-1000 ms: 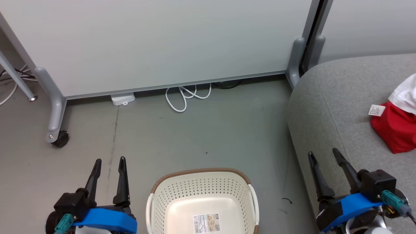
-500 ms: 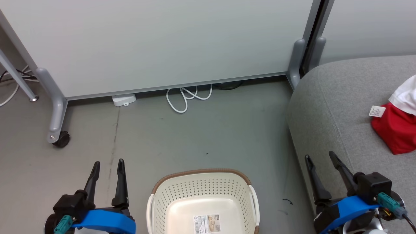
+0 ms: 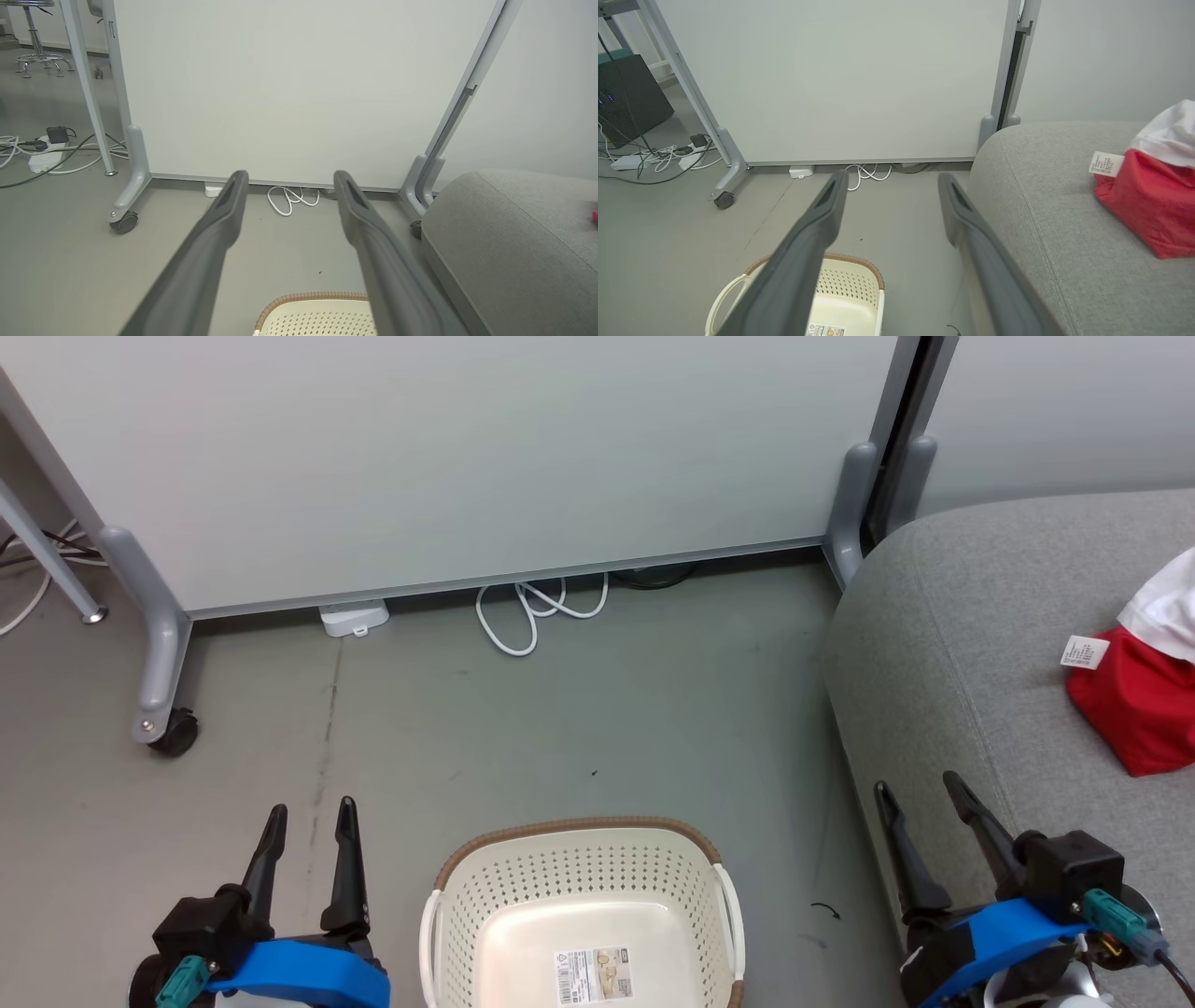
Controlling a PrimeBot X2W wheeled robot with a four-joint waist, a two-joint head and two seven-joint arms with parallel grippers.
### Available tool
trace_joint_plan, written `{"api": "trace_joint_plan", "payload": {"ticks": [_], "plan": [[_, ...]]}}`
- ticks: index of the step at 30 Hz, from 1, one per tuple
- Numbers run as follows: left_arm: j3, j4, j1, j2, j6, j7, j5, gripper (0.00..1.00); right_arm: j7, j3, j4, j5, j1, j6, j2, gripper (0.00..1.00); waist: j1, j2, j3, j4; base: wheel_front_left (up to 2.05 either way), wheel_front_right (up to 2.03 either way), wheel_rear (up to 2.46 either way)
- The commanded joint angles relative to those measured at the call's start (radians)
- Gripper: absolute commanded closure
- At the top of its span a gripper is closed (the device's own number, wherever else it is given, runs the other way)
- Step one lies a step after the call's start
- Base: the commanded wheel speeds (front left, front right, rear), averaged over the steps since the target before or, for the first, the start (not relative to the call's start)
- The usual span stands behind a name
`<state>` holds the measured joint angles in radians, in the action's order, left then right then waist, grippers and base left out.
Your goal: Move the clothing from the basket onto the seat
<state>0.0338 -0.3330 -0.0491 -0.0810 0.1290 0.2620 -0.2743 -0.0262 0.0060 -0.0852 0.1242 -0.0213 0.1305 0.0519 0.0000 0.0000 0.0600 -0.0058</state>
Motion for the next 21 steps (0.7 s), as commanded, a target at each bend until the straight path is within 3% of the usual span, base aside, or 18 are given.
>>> {"api": "trace_joint_plan", "payload": {"ticks": [1, 7, 8, 11, 21], "plan": [[-0.003, 0.0, -0.011, 0.002, 0.003, 0.004, -0.004, 0.0, 0.003, 0.0, 0.003, 0.004, 0.006, 0.001, -0.002, 0.0, 0.0, 0.0, 0.001, 0.0, 0.0, 0.0, 0.0], [-0.008, -0.002, -0.015, -0.003, 0.002, 0.004, 0.001, 0.0, 0.005, -0.006, 0.011, 0.007, 0.01, 0.001, -0.002, 0.0, 0.0, 0.0, 0.006, -0.001, 0.0, 0.0, 0.0], [-0.004, -0.001, -0.001, 0.0, 0.0, 0.0, -0.005, 1.0, 0.006, -0.005, 0.006, 0.002, 0.001, 0.0, 0.0, 1.0, 0.0, 0.0, 0.006, -0.001, 0.0, 0.0, 0.0], [0.0, -0.029, 0.018, 0.004, 0.0, -0.006, -0.009, 1.0, 0.008, -0.003, -0.024, 0.002, 0.008, 0.0, -0.001, 1.0, 0.0, 0.0, 0.006, -0.001, 0.0, 0.0, 0.0], [-0.022, -0.013, 0.005, 0.007, 0.0, -0.058, -0.189, 1.0, 0.021, -0.013, -0.04, 0.21, -0.005, 0.0, 0.004, 1.0, 0.0, 0.0, 0.001, 0.0, 0.0, 0.0, 0.0]]}}
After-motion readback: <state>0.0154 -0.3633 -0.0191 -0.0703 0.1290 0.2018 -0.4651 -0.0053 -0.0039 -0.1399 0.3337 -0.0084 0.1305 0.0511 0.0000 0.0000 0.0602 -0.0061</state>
